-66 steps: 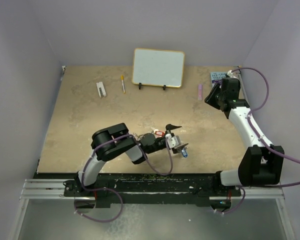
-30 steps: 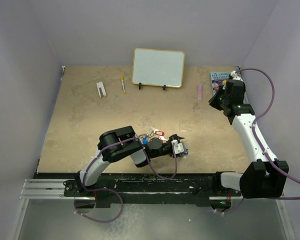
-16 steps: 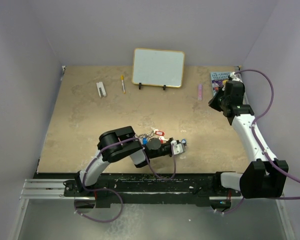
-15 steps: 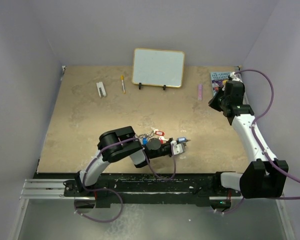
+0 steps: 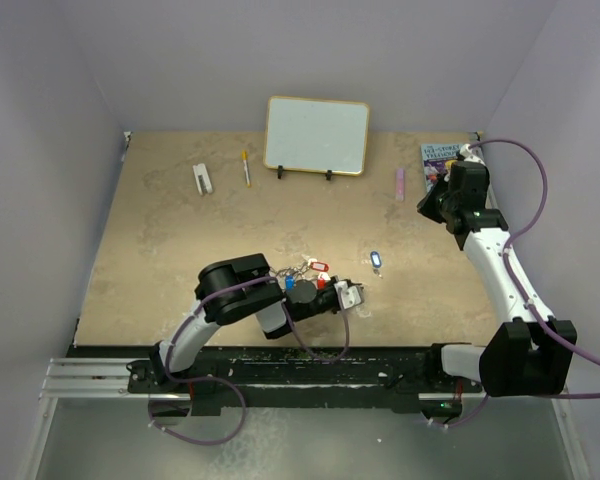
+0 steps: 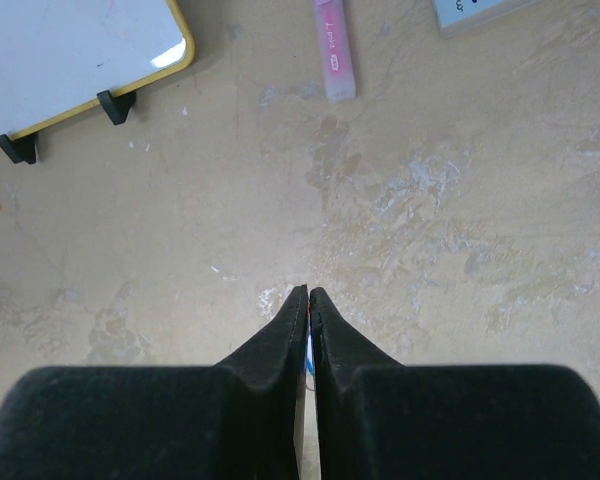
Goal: Put the keys on the keyring
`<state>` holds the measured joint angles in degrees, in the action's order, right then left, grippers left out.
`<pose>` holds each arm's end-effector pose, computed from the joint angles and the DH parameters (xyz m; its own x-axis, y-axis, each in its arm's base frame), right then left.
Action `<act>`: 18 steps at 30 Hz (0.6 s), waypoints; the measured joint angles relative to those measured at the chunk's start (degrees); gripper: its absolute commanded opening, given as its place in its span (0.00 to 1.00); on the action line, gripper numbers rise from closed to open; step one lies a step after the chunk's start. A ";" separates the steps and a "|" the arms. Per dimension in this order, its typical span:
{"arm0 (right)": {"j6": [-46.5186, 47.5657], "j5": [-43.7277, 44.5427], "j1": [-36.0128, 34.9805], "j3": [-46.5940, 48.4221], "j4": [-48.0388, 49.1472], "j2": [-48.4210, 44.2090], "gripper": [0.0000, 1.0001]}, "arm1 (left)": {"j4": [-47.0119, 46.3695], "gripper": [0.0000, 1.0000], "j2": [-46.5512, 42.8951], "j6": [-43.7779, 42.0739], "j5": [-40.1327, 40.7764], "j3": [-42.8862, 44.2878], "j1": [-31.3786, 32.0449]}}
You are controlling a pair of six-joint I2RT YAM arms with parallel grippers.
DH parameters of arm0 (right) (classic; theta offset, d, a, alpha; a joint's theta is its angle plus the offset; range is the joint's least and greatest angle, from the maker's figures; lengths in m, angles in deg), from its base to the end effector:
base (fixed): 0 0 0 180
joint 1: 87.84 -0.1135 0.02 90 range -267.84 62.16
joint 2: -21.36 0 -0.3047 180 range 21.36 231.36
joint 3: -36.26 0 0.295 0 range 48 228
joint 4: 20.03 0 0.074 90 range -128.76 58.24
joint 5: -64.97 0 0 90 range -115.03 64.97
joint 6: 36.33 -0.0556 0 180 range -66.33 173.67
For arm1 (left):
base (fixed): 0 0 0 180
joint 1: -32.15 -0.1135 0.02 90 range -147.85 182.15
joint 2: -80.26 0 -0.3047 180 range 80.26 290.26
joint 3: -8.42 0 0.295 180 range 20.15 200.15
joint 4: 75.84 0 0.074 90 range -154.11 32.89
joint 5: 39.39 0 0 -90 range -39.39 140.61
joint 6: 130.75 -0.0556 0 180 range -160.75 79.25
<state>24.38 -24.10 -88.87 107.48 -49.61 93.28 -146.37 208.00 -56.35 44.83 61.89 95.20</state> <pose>0.3323 0.0051 0.3342 -0.4416 0.4813 -0.7572 0.2432 0.8766 0.4153 0.1833 -0.3729 0.0621 0.2223 0.1532 -0.9629 0.9060 0.3324 0.2620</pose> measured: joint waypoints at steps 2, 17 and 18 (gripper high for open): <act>0.04 0.02 0.00 0.00 0.00 0.00 0.09 | 0.04 0.20 0.00 -0.37 2.14 0.42 -0.02; 0.17 0.07 0.00 0.00 -0.42 0.02 0.13 | 6.93 0.61 1.36 0.57 7.37 16.26 -3.13; 0.17 0.11 0.00 0.00 -0.57 0.02 0.13 | 7.93 0.61 1.97 1.07 7.48 16.87 -3.13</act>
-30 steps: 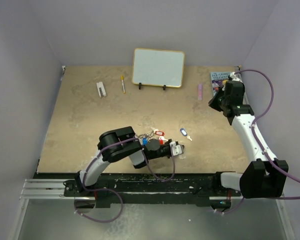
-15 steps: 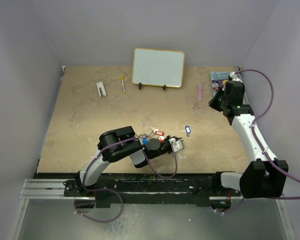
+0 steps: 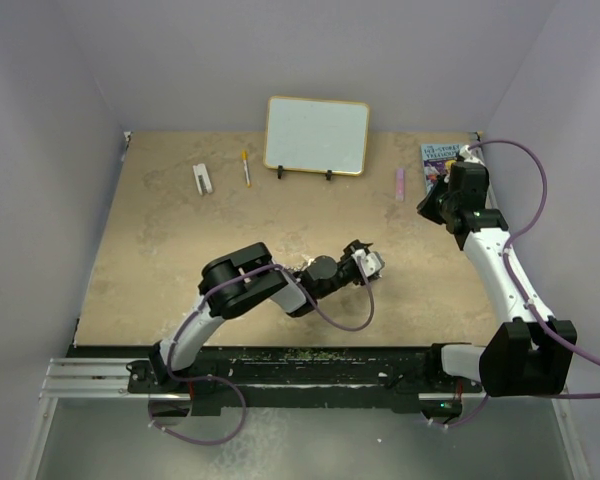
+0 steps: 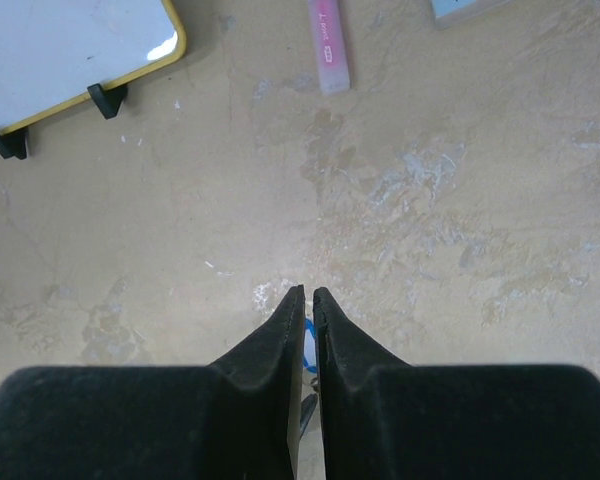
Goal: Put the keys on the keyring
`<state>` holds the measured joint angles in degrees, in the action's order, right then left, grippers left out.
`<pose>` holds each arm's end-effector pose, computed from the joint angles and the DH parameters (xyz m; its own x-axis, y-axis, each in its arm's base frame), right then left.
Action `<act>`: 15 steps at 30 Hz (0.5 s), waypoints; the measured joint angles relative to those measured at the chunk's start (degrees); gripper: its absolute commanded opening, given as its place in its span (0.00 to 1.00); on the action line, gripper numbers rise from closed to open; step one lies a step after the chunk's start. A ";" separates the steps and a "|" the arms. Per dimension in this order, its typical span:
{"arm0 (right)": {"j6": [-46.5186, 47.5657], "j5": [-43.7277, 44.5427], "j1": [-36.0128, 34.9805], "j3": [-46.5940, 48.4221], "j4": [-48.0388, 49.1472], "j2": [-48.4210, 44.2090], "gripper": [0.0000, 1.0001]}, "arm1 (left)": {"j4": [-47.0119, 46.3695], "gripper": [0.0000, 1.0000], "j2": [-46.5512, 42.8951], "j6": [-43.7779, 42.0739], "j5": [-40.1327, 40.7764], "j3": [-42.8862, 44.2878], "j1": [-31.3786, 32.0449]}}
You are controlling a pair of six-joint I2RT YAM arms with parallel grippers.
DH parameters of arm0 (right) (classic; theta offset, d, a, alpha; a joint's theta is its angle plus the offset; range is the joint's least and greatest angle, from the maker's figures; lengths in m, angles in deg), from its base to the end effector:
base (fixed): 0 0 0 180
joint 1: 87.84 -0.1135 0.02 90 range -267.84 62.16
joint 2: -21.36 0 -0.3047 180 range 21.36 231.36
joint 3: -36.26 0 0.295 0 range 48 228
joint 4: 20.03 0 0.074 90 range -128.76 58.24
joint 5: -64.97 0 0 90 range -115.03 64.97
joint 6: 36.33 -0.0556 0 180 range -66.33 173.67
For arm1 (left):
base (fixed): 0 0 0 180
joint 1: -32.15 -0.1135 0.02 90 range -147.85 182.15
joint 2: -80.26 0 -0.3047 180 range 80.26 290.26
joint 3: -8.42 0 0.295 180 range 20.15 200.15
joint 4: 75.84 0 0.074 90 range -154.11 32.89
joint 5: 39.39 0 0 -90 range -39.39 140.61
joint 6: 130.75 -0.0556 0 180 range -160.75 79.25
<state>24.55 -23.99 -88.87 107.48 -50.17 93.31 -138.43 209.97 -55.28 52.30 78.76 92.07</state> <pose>0.3318 0.0050 0.3330 -0.4493 0.4786 -0.7544 0.2476 0.8781 0.4096 0.2492 -0.4269 0.1013 0.2406 0.0850 -0.9669 0.8159 0.5218 0.2489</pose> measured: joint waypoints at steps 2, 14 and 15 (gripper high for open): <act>0.02 0.28 0.00 0.00 -0.46 0.00 0.13 | 1.92 0.61 0.98 0.55 0.24 0.83 0.07; 0.22 1.01 0.04 0.00 -1.44 -0.02 0.11 | 8.66 0.58 2.67 3.50 3.26 3.15 0.31; 0.22 1.03 0.04 0.00 -1.44 -0.02 0.11 | 8.68 0.56 2.67 3.58 3.32 3.15 0.39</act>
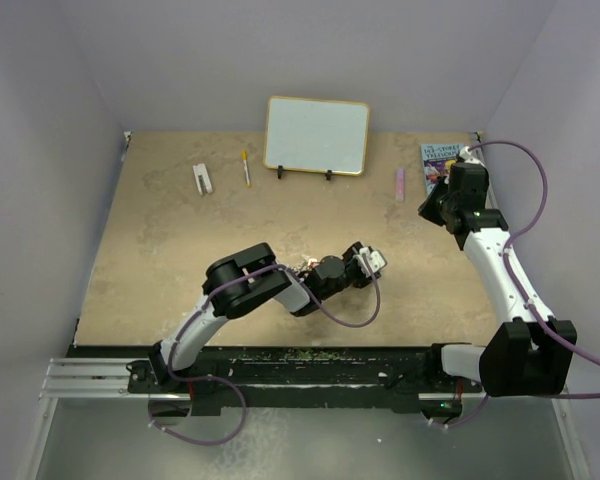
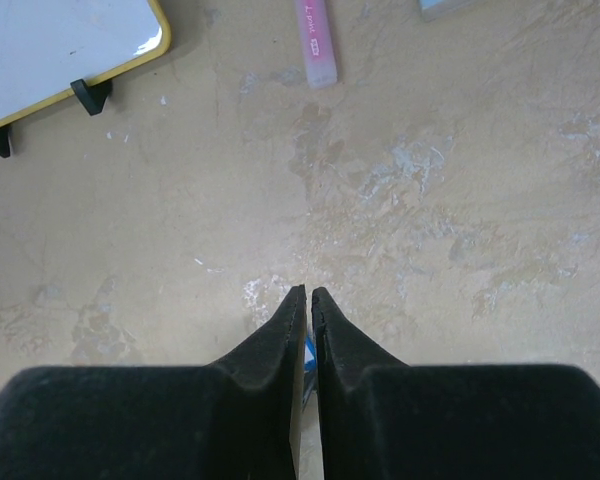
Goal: Put the keys on the keyring
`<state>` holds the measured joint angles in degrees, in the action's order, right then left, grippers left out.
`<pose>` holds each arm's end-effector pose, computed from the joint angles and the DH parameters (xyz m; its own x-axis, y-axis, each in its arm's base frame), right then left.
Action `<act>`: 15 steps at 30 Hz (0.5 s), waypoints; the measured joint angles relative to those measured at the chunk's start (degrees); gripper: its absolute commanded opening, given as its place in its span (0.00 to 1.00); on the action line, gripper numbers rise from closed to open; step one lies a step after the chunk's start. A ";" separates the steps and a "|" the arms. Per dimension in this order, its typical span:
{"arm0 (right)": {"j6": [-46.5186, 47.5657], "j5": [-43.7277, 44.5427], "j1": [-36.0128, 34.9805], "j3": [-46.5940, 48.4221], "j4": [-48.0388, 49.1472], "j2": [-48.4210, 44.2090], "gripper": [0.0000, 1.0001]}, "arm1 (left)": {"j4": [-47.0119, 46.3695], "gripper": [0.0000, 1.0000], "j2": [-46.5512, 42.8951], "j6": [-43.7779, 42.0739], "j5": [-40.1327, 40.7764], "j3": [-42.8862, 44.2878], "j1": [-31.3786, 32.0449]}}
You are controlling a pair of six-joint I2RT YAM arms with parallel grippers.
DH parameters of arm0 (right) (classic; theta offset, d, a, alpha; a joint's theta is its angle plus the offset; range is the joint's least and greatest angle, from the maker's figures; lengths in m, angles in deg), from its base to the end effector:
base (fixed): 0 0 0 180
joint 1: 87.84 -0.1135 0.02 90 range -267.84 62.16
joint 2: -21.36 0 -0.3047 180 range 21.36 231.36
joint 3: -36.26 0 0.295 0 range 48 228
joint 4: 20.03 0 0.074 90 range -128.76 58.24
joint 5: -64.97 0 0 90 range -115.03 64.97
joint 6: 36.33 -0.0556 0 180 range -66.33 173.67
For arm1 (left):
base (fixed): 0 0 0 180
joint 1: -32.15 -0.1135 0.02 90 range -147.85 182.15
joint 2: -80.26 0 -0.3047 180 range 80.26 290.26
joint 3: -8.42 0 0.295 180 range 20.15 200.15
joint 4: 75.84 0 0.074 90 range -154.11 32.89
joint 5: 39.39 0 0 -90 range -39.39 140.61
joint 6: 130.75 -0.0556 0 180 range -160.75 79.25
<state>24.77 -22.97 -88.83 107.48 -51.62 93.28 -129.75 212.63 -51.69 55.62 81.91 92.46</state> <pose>0.3299 0.0037 0.3303 -0.4613 0.4751 -0.7494 0.2696 0.8797 0.3917 0.2552 -0.4378 0.0749 0.1139 0.1819 -0.9767 0.8155 0.5444 0.1965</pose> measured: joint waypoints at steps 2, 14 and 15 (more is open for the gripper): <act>0.00 0.00 0.00 0.00 0.00 0.00 0.11 | 0.15 0.51 0.00 0.26 0.07 0.00 0.15; 0.17 0.42 0.00 -0.31 -0.04 0.00 0.10 | 1.05 0.22 0.07 1.14 0.26 -0.02 0.68; 0.17 0.44 0.00 -0.48 -0.07 0.00 0.10 | 1.03 0.19 0.07 1.11 0.44 -0.02 0.83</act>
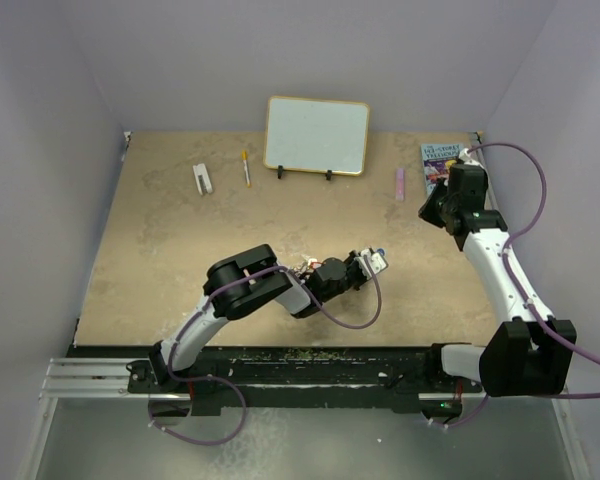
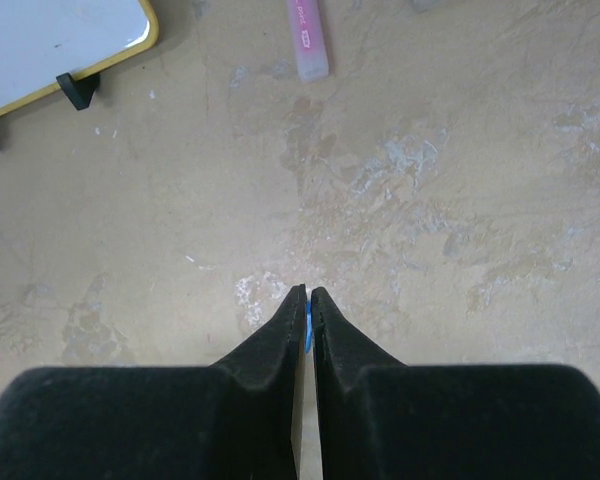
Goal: Put the keys on the keyring
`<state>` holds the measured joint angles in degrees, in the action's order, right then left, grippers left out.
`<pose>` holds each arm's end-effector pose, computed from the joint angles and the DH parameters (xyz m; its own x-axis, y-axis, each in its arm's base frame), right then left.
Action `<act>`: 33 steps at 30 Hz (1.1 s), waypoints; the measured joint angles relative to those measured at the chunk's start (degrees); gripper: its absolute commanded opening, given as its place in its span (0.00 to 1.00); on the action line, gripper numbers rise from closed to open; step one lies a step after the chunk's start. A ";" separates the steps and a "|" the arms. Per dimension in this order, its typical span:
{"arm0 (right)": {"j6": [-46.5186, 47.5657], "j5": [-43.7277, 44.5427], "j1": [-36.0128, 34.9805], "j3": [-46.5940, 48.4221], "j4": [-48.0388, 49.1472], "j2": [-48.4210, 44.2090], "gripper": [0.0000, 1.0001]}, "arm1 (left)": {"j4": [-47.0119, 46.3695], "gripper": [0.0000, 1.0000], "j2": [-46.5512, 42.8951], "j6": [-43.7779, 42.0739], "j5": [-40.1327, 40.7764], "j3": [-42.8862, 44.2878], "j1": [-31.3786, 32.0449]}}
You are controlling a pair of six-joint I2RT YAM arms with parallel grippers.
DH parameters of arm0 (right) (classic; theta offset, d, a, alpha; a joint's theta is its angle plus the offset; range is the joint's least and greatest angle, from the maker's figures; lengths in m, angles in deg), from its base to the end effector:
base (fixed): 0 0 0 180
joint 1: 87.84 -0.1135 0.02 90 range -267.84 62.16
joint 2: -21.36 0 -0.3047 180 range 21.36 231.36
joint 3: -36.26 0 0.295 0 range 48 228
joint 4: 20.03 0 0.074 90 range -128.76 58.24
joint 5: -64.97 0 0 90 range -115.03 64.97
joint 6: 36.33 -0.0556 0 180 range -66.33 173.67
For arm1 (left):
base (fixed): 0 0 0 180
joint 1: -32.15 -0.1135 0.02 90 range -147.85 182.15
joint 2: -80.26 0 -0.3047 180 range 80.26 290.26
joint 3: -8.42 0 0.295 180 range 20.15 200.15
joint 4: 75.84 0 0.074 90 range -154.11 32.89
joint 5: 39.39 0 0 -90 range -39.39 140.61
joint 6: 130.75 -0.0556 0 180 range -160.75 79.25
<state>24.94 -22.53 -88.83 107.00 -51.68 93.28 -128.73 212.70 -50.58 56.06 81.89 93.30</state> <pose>0.3292 0.0033 0.3268 -0.4660 0.4722 -0.7482 0.2776 0.8810 0.3832 0.2489 -0.4409 0.0719 0.0907 0.1875 -0.9781 0.8229 0.5390 0.1797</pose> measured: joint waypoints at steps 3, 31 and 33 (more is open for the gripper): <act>0.02 0.04 0.00 -0.39 -0.22 0.00 0.09 | -0.17 0.13 0.00 -0.24 0.59 -0.28 0.09; 1.66 -3.06 0.00 -2.03 1.14 -3.15 0.06 | -1.31 0.03 -14.03 -9.64 7.32 -10.73 -0.50; 3.76 -5.55 0.04 -2.54 1.22 -3.78 0.12 | 7.41 0.04 -18.32 -7.82 7.26 -7.65 -1.81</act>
<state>28.70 -28.08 -88.79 104.46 -50.46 89.50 -121.32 194.38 -58.40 63.32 74.24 91.48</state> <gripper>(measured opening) 0.061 0.038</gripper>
